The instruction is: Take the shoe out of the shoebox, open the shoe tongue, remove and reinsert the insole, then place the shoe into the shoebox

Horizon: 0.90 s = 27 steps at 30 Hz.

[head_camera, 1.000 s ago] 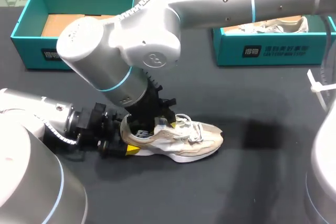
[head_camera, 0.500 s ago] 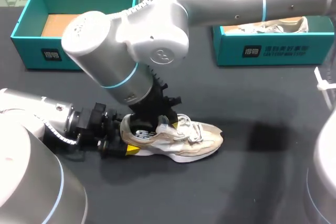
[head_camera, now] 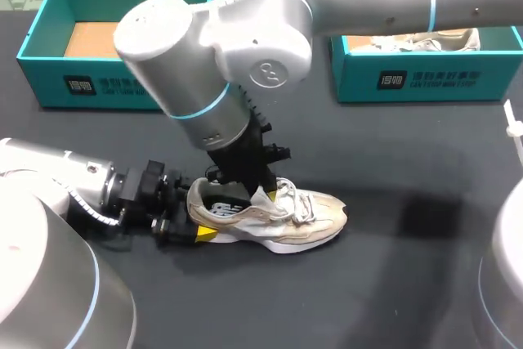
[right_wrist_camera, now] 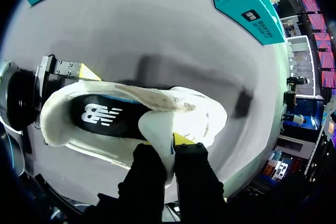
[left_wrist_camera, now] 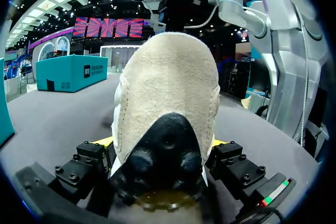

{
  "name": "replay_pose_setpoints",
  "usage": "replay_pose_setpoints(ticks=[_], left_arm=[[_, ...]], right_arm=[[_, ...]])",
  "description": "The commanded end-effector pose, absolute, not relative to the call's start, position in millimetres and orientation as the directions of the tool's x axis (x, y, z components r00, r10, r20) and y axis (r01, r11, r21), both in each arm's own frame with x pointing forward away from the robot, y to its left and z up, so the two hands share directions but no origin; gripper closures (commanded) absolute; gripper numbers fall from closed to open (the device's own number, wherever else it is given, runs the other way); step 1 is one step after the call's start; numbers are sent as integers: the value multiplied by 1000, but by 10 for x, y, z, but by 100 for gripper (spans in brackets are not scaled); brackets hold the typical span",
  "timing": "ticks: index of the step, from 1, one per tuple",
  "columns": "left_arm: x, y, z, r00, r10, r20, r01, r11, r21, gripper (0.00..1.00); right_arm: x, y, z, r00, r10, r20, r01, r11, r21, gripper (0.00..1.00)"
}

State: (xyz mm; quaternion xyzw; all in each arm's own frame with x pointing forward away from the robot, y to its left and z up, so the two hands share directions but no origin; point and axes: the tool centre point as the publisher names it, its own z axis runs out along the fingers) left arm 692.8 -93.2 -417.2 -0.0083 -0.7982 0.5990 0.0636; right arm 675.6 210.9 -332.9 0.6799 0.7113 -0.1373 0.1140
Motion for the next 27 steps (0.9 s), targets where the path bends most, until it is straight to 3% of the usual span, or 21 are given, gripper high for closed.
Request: replay_pose_setpoints(ticks=[1, 7, 27], left_arm=[[6920, -933, -4181, -992, 87, 91, -63, 283, -957, 100], [6920, -933, -4181, -992, 87, 91, -63, 283, -957, 100], [6920, -933, -4181, -992, 87, 91, -63, 283, -957, 100]], right_arm=[[6753, 1800, -3266, 733, 660, -166, 680, -709, 188, 100], [6752, 1403, -3232, 696, 715, -64, 718, -690, 93, 100], [6752, 1403, -3232, 696, 715, -64, 718, -690, 93, 100]])
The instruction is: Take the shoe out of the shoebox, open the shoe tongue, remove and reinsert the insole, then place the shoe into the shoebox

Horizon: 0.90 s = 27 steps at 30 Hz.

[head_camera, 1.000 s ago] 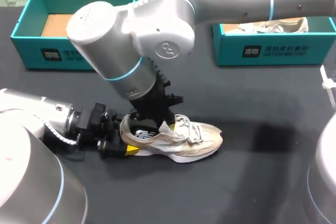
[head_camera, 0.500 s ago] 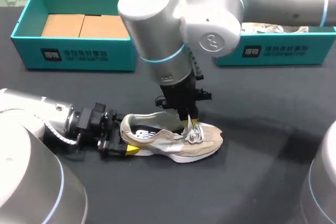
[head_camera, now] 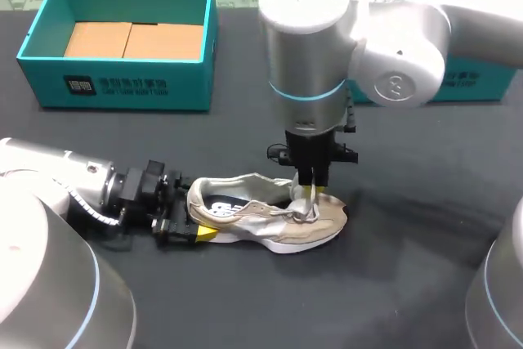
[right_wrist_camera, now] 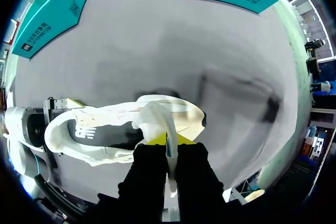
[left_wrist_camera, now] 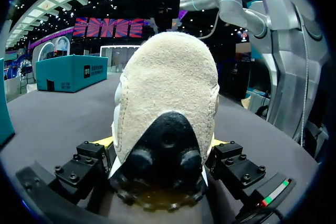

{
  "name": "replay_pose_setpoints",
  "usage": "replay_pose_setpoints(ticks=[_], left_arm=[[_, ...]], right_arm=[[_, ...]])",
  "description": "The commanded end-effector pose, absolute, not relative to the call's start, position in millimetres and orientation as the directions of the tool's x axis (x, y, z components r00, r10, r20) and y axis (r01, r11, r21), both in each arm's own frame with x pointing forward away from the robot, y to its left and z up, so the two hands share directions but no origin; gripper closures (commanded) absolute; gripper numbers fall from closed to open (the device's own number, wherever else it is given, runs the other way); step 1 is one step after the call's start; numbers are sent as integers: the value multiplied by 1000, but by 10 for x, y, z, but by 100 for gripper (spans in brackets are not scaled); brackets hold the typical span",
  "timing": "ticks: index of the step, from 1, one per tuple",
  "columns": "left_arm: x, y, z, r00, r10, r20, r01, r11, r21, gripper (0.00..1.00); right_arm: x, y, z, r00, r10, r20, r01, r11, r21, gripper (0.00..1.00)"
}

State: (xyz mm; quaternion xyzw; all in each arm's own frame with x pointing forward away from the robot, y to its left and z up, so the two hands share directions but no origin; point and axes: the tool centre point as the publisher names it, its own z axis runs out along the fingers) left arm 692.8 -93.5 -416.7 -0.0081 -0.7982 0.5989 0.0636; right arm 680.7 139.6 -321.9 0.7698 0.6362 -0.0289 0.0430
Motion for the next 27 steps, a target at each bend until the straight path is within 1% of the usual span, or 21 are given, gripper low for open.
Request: replay_pose_setpoints(ticks=[1, 4, 6, 10, 17, 27], left_arm=[[6920, -933, -4181, -992, 87, 91, -63, 283, -957, 100], [6920, -933, -4181, -992, 87, 91, -63, 283, -957, 100], [6920, -933, -4181, -992, 87, 91, -63, 283, -957, 100], [6920, -933, -4181, -992, 87, 91, -63, 283, -957, 100], [6920, -933, -4181, -992, 87, 91, -63, 283, -957, 100], [6920, -933, -4181, -992, 87, 91, -63, 283, -957, 100]], right_arm=[[6741, 1389, -3245, 676, 735, -50, 736, -671, 85, 100], [6682, 1335, -3307, 628, 778, 6, 777, -628, 49, 100], [6641, 1285, -3356, 605, 796, 10, 795, -605, 43, 100], [6589, 1151, -3447, 571, 817, 73, 819, -574, 16, 100], [6548, 998, -3564, 537, 832, 142, 839, -544, 19, 100], [6584, 955, -3662, 498, 845, 193, 860, -510, 16, 100]])
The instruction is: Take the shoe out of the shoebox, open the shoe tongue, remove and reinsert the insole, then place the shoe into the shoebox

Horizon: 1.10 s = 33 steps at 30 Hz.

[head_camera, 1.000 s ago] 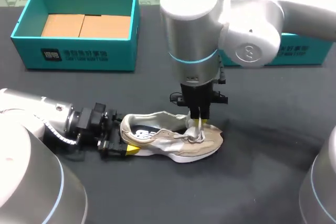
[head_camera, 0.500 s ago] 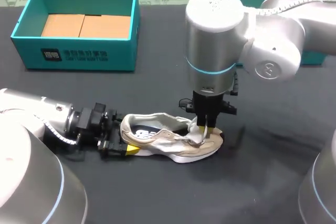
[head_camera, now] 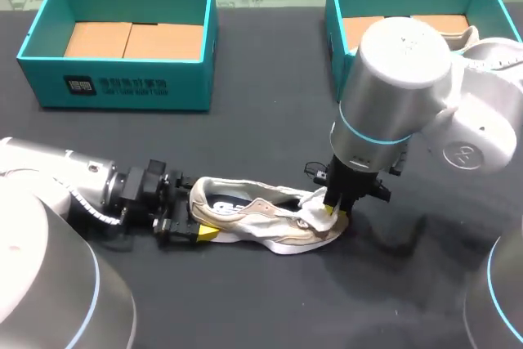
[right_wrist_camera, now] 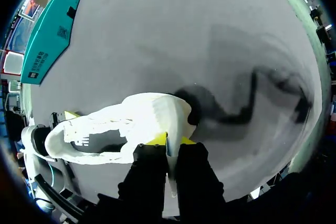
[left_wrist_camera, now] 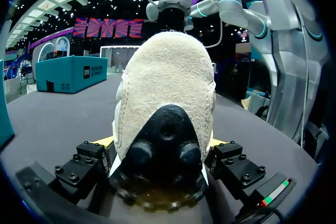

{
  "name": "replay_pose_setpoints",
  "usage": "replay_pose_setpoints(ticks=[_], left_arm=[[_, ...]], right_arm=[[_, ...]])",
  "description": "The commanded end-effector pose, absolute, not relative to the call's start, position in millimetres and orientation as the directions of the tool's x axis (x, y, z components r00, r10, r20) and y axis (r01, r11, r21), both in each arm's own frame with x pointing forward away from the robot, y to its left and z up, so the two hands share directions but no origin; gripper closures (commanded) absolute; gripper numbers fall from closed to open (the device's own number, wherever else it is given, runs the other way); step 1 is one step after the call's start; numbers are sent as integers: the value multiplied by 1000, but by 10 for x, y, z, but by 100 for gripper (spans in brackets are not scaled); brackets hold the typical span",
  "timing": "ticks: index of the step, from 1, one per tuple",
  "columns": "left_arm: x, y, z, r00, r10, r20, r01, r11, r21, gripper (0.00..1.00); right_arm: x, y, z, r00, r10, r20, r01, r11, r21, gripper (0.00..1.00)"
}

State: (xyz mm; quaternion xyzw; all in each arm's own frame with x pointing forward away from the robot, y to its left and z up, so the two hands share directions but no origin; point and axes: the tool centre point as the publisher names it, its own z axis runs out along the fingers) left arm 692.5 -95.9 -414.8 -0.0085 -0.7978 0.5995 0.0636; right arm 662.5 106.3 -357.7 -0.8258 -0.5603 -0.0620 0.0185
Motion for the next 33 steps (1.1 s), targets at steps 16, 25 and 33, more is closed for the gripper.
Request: replay_pose_setpoints(ticks=[16, 25, 33], left_arm=[[6920, -933, -4181, -992, 87, 91, -63, 283, -957, 100], [6920, -933, -4181, -992, 87, 91, -63, 283, -957, 100], [6920, -933, -4181, -992, 87, 91, -63, 283, -957, 100]], right_arm=[[6539, 743, -3506, 535, 827, 174, 829, -554, 80, 57], [6581, 612, -3096, 523, 843, 124, 823, -537, 184, 55], [6688, 719, -2566, 452, 892, -7, 847, -427, 318, 55]])
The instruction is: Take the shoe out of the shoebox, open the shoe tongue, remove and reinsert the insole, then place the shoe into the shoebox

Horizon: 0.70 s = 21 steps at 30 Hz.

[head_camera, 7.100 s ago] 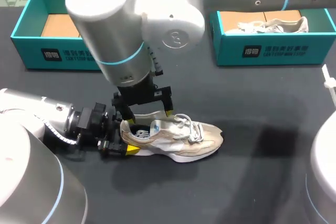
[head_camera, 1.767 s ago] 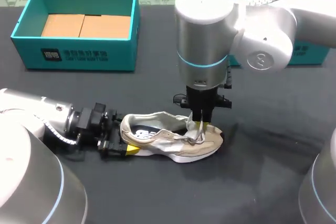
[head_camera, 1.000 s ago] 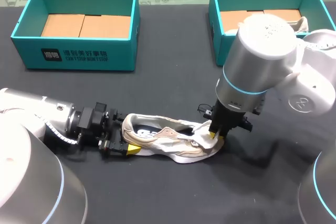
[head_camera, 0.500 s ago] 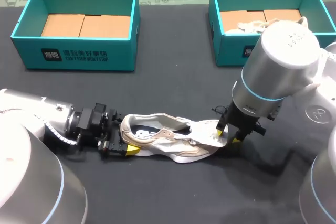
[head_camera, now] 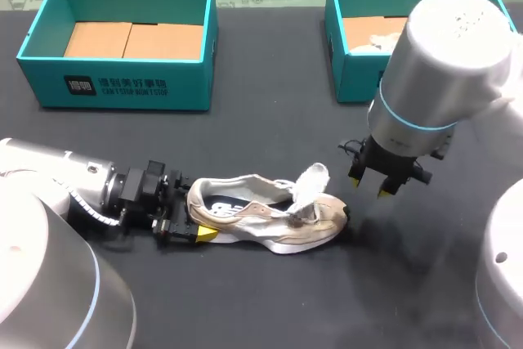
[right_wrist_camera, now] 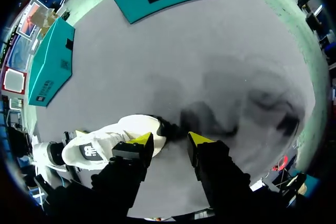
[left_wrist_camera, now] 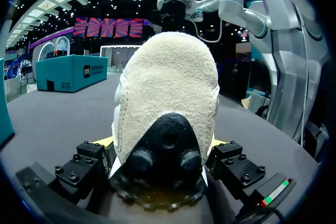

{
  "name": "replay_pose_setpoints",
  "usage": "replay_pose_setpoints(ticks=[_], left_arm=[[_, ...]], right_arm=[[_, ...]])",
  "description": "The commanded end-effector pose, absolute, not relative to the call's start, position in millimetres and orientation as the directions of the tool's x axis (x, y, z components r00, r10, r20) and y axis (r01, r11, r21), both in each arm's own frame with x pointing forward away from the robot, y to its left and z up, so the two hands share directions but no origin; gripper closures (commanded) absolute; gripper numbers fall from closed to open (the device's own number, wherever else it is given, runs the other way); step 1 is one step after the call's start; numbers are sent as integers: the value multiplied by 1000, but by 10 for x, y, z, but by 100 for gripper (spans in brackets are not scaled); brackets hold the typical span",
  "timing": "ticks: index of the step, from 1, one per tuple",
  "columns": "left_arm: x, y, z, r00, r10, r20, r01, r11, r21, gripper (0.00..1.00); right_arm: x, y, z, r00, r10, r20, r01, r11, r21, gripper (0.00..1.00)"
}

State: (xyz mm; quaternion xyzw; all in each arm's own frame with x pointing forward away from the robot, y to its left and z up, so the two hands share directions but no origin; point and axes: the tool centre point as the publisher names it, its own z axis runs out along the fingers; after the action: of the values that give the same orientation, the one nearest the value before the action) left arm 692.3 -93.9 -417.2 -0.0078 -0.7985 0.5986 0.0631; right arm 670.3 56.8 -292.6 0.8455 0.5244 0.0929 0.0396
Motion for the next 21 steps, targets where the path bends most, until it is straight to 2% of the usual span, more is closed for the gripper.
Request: replay_pose_setpoints(ticks=[1, 7, 11, 12, 13, 21], left_arm=[[6920, -933, -4181, -992, 87, 91, -63, 283, -957, 100], [6920, -933, -4181, -992, 87, 91, -63, 283, -957, 100], [6920, -933, -4181, -992, 87, 91, -63, 283, -957, 100], [6920, -933, -4181, -992, 87, 91, -63, 283, -957, 100], [6920, -933, -4181, -992, 87, 91, -63, 283, -957, 100], [6920, -933, -4181, -992, 87, 91, -63, 283, -957, 100]], right_arm=[[6702, 748, -2511, 441, 897, -28, 850, -407, 334, 55], [6786, 1001, -2218, 330, 937, -114, 877, -260, 405, 56], [6836, 1200, -2044, 239, 956, -169, 890, -146, 433, 67], [6844, 1255, -2009, 209, 959, -189, 893, -109, 437, 79], [6850, 1318, -1978, 177, 962, -210, 896, -69, 439, 100], [6828, 1734, -1884, -152, 959, -241, 891, 238, 386, 100]])
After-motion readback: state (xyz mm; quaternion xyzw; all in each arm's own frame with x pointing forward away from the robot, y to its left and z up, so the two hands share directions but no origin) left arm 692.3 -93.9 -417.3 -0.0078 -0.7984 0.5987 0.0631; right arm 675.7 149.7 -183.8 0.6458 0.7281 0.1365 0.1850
